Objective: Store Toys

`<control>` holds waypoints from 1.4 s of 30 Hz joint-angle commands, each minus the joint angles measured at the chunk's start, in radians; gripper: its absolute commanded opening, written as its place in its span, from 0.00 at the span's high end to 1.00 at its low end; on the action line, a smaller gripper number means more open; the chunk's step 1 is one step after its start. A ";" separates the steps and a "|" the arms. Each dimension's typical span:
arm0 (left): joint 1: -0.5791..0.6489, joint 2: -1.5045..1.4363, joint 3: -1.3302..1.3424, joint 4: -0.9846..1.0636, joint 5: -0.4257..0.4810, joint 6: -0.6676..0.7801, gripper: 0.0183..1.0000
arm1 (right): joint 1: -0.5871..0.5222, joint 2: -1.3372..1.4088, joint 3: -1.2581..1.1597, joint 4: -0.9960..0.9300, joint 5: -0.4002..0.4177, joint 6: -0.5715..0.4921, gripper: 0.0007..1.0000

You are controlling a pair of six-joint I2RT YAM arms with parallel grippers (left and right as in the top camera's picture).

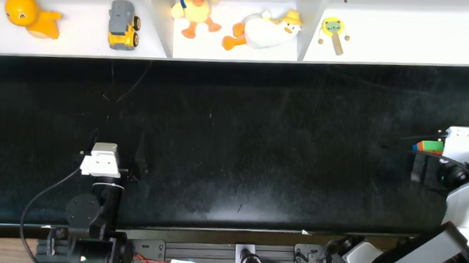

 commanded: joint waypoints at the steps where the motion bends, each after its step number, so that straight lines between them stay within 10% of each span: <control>1: -0.006 -0.012 -0.001 -0.003 0.010 -0.013 0.00 | -0.007 0.053 -0.004 0.039 -0.077 0.082 0.08; 20: -0.006 -0.012 -0.001 -0.003 0.010 -0.013 0.00 | 0.010 0.082 -0.005 0.071 -0.117 0.224 0.45; 42: -0.006 -0.012 -0.001 -0.003 0.010 -0.013 0.00 | 0.316 0.074 0.429 0.035 -0.014 0.599 0.48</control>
